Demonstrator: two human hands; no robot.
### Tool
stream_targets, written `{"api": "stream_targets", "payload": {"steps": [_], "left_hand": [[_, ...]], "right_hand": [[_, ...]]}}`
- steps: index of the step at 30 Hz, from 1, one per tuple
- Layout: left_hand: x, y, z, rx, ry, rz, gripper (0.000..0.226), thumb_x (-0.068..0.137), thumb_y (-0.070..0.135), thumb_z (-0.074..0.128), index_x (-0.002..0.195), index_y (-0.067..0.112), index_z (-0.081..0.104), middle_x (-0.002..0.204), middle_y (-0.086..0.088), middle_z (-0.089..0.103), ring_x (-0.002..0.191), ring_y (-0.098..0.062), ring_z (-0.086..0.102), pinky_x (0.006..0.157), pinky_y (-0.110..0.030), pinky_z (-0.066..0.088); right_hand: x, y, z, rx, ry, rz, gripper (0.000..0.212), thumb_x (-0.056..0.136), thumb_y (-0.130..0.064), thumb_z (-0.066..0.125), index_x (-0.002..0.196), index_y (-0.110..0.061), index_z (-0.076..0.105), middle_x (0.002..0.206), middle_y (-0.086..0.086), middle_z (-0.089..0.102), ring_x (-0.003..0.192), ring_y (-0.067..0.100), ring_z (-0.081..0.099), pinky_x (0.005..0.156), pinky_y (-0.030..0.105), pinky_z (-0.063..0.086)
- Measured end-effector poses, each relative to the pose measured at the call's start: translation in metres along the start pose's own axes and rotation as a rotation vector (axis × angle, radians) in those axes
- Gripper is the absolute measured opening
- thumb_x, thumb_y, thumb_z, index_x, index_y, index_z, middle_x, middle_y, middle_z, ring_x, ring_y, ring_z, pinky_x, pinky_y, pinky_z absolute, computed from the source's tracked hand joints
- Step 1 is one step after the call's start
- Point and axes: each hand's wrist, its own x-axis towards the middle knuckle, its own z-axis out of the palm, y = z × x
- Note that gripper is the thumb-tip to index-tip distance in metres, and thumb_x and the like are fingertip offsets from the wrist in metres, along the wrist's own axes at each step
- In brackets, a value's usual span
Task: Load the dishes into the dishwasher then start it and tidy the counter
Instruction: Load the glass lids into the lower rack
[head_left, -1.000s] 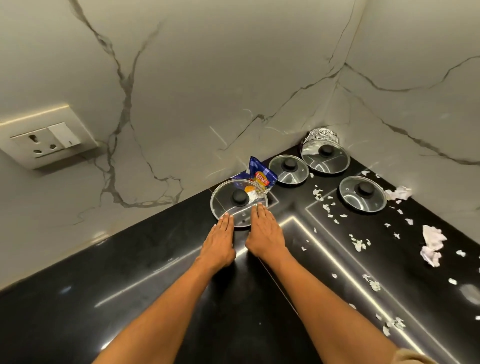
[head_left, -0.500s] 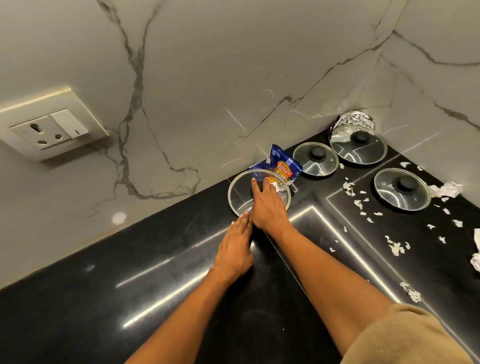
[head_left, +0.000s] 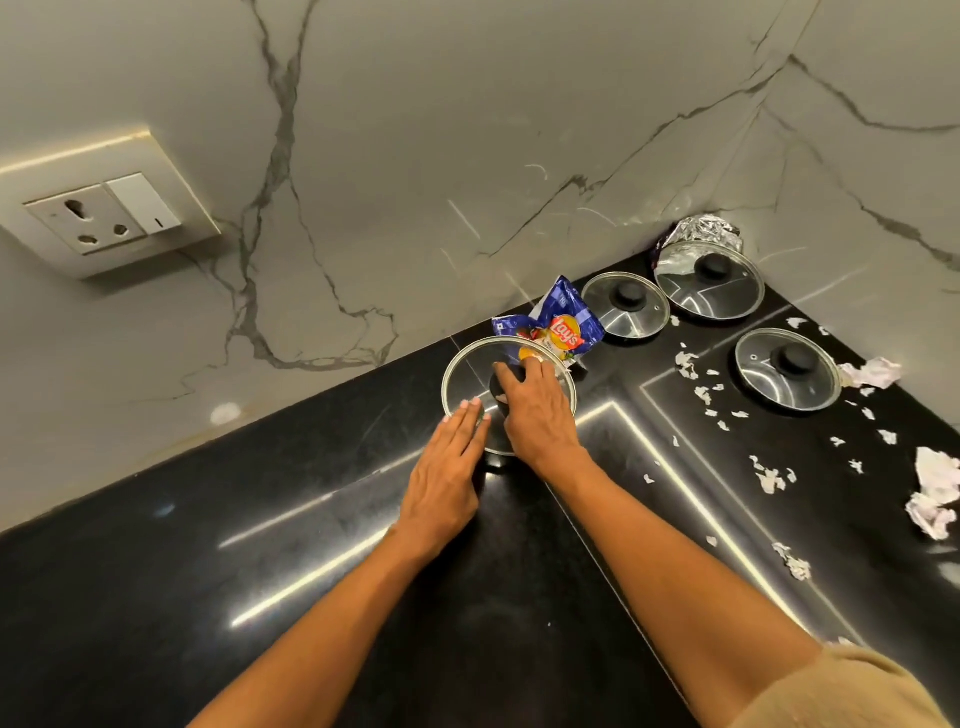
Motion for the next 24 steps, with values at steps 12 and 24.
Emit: {"api": "stream_targets", "payload": {"steps": [12, 24], "left_hand": [[-0.008, 0.055, -0.015, -0.006, 0.162, 0.473, 0.051, 0.088, -0.007, 0.06, 0.138, 0.002, 0.056, 0.145, -0.015, 0.052, 0.139, -0.029, 0.045, 0.109, -0.046, 0.044], [-0.012, 0.193, -0.014, -0.132, 0.271, 0.862, 0.031, 0.085, 0.0, 0.069, 0.115, 0.005, 0.074, 0.123, -0.01, 0.07, 0.115, -0.024, 0.067, 0.088, -0.041, 0.058]], "right_hand": [[-0.108, 0.036, -0.061, 0.125, 0.168, 0.096, 0.05, 0.088, -0.005, 0.068, 0.137, -0.014, 0.061, 0.116, 0.013, 0.06, 0.105, 0.028, 0.053, 0.084, 0.035, 0.049], [-0.252, 0.09, -0.15, 0.3, 0.297, 0.465, 0.021, 0.091, -0.015, 0.07, 0.111, -0.007, 0.07, 0.102, 0.008, 0.07, 0.095, 0.023, 0.06, 0.086, 0.04, 0.05]]}}
